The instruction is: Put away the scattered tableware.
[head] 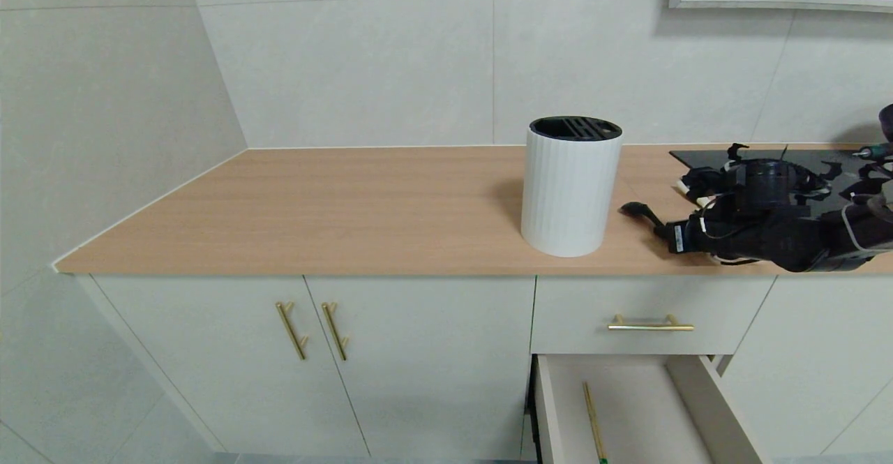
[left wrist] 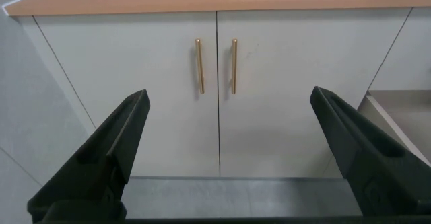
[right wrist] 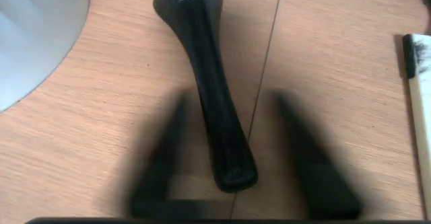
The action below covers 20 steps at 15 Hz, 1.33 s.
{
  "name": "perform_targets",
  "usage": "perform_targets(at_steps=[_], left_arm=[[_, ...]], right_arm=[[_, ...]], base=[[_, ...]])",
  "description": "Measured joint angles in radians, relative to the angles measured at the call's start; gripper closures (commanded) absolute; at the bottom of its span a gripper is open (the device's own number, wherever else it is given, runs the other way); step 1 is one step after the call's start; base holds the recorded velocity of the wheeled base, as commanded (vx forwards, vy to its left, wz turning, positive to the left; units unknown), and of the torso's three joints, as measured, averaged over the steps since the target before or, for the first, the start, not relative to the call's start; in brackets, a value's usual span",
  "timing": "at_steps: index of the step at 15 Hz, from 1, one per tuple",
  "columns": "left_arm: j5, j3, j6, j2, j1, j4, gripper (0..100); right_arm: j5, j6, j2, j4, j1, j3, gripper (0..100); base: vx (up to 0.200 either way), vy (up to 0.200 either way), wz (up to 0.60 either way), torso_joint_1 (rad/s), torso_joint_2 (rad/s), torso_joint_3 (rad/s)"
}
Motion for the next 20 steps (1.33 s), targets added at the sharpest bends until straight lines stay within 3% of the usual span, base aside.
perform_targets(at_steps=[8, 12, 16, 20], left_arm=[[0.000, 0.000, 0.000, 0.000, 0.000, 0.000, 0], [0.000, 0.000, 0.000, 0.000, 0.000, 0.000, 0], [0.000, 0.000, 0.000, 0.000, 0.000, 0.000, 0], [0.000, 0.000, 0.000, 0.000, 0.000, 0.000, 0]], right_arm=[[-0.033, 0.073, -0.038, 0.209, 0.017, -0.050, 100], [-0.216, 0.231, -0.110, 0.398, 0.066, -0.079, 100], [-0.262, 0.333, -0.268, 0.454, 0.121, 0.026, 100], [-0.268, 0.373, -0.490, 0.469, 0.179, 0.241, 100]], base=[[0.000, 0.000, 0.00, 0.000, 0.00, 0.000], [0.000, 0.000, 0.00, 0.000, 0.00, 0.000], [0.000, 0.000, 0.00, 0.000, 0.00, 0.000], [0.000, 0.000, 0.00, 0.000, 0.00, 0.000]])
